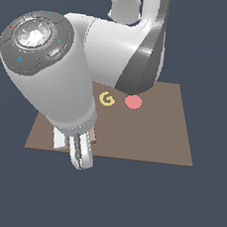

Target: Insert a designated object into the corresponding slot on a board.

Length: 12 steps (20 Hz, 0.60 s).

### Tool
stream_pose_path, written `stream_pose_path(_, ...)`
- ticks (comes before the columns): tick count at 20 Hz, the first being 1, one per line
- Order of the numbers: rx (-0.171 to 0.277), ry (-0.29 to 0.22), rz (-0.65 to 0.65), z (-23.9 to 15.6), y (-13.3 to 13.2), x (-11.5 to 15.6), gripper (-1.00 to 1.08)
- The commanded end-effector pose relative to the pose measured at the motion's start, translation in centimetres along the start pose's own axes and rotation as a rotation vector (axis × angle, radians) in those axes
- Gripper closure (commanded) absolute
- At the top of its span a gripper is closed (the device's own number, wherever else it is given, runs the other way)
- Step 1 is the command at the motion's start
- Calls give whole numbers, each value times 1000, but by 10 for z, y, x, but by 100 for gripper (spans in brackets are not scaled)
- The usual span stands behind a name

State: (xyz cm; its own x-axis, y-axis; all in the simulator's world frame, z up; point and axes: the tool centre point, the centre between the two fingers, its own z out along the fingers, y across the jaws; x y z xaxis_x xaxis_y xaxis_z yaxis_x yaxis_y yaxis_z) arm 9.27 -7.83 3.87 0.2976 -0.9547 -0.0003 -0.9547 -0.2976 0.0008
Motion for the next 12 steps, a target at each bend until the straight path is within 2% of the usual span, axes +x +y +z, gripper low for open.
stream_pose_path(1,0,0,2,4,0,0,108)
stream_pose_path(4,0,0,3,8,0,1,108)
stream_pose_path(5,0,0,3,8,0,1,-92)
stream_pose_path(12,0,0,3,8,0,1,-92)
